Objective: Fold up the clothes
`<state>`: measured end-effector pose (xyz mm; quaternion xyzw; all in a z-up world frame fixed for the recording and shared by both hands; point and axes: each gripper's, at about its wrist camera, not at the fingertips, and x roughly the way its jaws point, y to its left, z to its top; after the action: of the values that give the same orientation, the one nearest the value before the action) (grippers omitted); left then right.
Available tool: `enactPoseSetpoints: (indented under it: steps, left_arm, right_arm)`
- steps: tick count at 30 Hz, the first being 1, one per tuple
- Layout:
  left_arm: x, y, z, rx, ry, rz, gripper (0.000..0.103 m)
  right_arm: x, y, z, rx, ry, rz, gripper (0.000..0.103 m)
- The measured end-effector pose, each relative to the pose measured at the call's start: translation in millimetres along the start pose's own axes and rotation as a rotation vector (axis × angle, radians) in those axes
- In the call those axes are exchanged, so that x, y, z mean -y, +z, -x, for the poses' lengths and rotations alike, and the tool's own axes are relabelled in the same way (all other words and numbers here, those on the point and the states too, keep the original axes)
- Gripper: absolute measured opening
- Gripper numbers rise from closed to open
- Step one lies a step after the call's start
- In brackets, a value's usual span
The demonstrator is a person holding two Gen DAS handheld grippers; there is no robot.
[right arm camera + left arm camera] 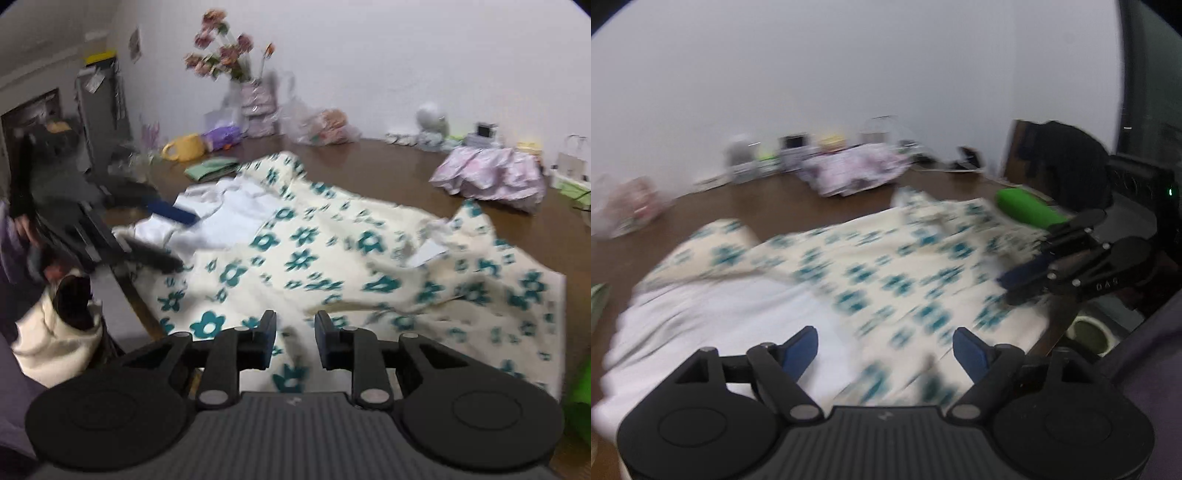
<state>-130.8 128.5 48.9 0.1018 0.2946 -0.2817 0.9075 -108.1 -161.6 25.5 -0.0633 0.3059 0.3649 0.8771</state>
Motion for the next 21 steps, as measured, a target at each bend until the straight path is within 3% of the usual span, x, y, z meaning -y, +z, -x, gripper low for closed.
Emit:
enactPoseSetpoints:
  steps: [4, 8, 10, 11, 15, 21]
  left_arm:
    - [-17.1, -26.9, 30.9, -0.035, 0.111, 0.047, 0.080]
    - [-27.1, -52.2, 61.7, -0.017, 0.181, 0.077, 0.080]
    - [-27.3, -61.3, 77.9, 0.038, 0.174, 0.085, 0.080]
    - [-28.3, -64.4, 81.9, 0.043, 0.165, 0.092, 0.080]
    - [-22.0, -74.1, 78.8, 0.006, 0.132, 0.046, 0.080]
    - [-19.4, -83.7, 57.8, -0.007, 0.106, -0.003, 0.079]
  right_arm:
    - [-5.0, -4.3, -3.5, -0.035, -0.011, 0.029, 0.021]
    - [-1.0, -10.4, 21.7, 0.013, -0.009, 0.047, 0.025]
    - [-3.0, -16.3, 35.6, 0.033, 0.006, 0.106, 0.043]
    - [-4.8, -18.5, 40.4, 0.030, 0.005, 0.134, 0.046]
    - [-7.4, -25.9, 49.6, 0.002, -0.017, 0.191, 0.047]
    - [-5.6, -31.7, 42.9, -0.018, -0.031, 0.171, 0.050]
